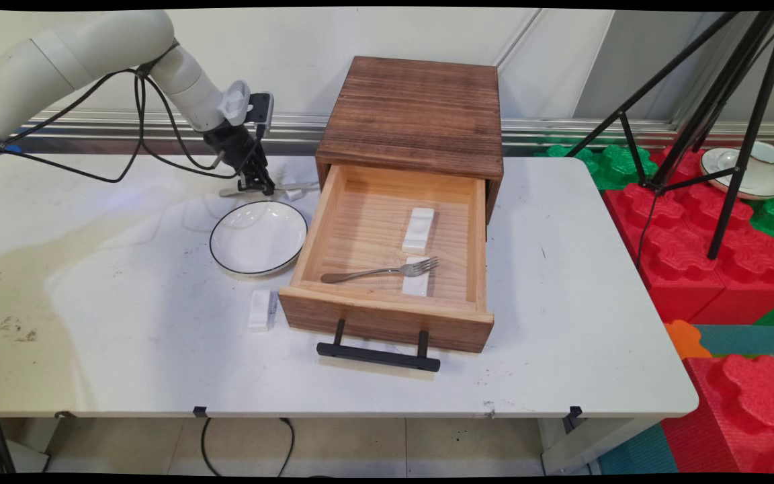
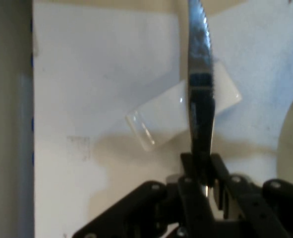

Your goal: Place the picked object into the drawer

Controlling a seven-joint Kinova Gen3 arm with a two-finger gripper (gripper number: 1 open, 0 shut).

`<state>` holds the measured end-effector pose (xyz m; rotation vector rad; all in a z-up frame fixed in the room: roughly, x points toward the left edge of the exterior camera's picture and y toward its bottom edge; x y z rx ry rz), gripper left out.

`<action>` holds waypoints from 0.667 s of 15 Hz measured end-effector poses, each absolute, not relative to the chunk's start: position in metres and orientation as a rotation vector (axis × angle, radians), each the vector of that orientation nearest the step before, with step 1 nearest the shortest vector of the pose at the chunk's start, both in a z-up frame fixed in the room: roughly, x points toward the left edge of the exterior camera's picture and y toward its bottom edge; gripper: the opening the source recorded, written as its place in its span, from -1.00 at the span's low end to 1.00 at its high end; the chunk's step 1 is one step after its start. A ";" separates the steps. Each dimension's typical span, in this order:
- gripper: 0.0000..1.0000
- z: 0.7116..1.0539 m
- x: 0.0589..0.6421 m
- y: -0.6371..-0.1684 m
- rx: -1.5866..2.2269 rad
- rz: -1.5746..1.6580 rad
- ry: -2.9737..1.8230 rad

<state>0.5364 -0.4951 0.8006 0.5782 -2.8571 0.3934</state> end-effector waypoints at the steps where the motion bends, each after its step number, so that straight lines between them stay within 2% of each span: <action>1: -1.00 0.801 0.536 -0.494 0.580 0.392 -2.856; 10: -1.00 0.814 0.540 -0.483 0.581 0.404 -2.850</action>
